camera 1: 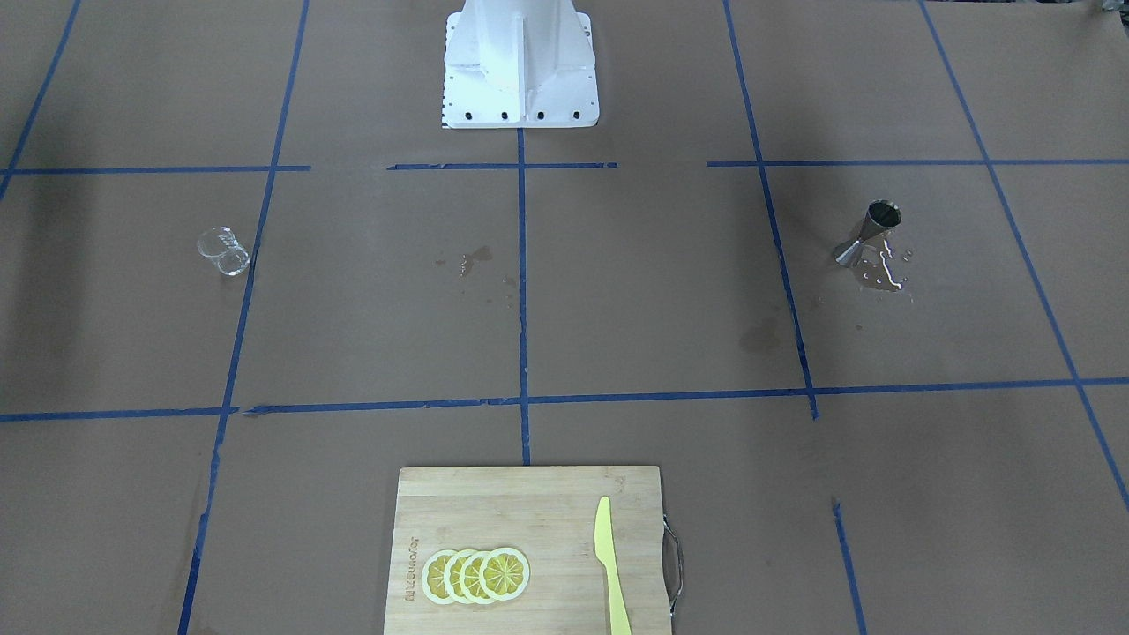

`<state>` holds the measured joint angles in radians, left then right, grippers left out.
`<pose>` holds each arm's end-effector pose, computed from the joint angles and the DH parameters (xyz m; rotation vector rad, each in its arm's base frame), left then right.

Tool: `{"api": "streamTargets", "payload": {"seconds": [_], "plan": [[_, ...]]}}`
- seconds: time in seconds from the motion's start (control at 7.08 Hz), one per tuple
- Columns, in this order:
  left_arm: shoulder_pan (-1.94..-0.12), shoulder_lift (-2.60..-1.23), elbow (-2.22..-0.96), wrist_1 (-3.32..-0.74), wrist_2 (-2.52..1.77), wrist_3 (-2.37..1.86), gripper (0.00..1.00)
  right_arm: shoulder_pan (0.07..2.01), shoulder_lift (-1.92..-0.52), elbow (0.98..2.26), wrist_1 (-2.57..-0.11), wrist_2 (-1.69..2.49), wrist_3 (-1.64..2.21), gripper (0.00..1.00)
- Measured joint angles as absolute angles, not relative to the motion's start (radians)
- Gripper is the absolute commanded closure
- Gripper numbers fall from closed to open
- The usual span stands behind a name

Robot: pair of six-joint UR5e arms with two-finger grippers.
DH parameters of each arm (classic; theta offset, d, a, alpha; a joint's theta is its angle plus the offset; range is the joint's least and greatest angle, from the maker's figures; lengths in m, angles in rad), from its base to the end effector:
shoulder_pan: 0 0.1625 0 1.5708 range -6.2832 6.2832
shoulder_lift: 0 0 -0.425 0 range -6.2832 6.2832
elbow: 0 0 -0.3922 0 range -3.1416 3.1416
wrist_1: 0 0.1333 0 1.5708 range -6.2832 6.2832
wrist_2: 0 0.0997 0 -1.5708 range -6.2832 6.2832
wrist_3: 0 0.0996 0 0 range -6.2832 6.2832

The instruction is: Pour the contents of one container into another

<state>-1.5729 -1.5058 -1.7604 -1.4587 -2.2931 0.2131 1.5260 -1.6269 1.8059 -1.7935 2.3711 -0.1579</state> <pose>-0.0684 -0.4620 0.6113 0.0896 0.7182 0.2062 0.0412 -0.4610 0.5907 0.0039 -0.8023 -0.1742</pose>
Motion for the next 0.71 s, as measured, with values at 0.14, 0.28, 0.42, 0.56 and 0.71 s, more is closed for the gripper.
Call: {"api": "streamTargets", "payload": {"seconds": [0.14, 0.28, 0.42, 0.56, 0.71], "plan": [[-1.573, -1.506, -1.755, -1.459, -2.294, 0.210, 0.00, 1.519, -1.623, 1.792, -1.751, 2.374, -0.150, 0.00], [-1.573, -1.506, -1.751, -1.458, -2.298, 0.206, 0.00, 1.516, -1.621, 1.788, -1.733, 2.375, -0.145, 0.00], [-1.573, -1.505, -1.745, -1.458, -2.304, 0.204, 0.00, 1.515, -1.619, 1.787, -1.728, 2.376, -0.144, 0.00], [-1.574, -1.503, -1.733, -1.461, -2.308, 0.204, 0.00, 1.514, -1.619, 1.787, -1.727, 2.376, -0.143, 0.00], [-1.574, -1.501, -1.722, -1.463, -2.309, 0.204, 0.00, 1.514, -1.618, 1.787, -1.728, 2.376, -0.143, 0.00]]}}
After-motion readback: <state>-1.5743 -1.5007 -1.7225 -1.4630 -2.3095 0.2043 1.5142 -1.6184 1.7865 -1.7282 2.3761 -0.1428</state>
